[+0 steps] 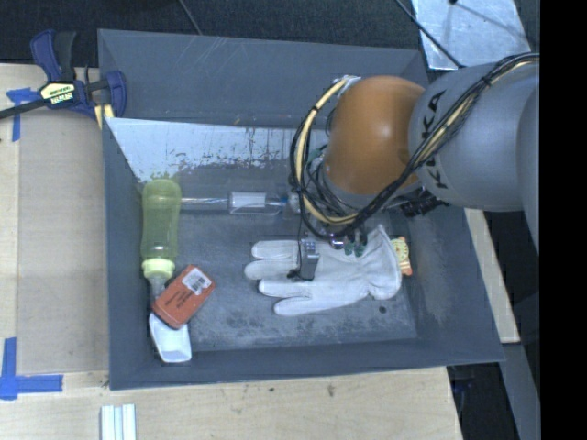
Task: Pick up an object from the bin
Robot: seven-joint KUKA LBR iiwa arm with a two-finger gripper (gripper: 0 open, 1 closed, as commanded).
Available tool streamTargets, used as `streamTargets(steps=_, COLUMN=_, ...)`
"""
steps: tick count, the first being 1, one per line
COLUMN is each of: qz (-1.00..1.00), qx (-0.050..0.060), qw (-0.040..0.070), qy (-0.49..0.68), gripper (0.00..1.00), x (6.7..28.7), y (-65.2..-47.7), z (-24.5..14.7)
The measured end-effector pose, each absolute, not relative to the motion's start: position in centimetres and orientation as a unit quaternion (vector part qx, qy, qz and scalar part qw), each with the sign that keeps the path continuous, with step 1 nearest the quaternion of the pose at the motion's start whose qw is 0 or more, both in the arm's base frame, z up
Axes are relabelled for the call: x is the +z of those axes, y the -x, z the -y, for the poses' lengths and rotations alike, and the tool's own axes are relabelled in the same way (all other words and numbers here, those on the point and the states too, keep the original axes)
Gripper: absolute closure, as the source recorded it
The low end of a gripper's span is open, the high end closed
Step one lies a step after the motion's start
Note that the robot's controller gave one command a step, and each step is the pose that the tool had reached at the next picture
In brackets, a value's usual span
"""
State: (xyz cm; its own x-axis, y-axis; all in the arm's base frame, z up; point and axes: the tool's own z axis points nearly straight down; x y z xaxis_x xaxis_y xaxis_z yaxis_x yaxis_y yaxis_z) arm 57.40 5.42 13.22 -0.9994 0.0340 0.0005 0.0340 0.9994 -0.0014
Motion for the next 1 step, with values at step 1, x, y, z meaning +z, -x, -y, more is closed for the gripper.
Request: streamTargets(steps=1, qz=1.0, qx=-0.001, qw=-0.003, qy=0.028, gripper=0.0, x=8.43, y=-58.28, z=-5.8)
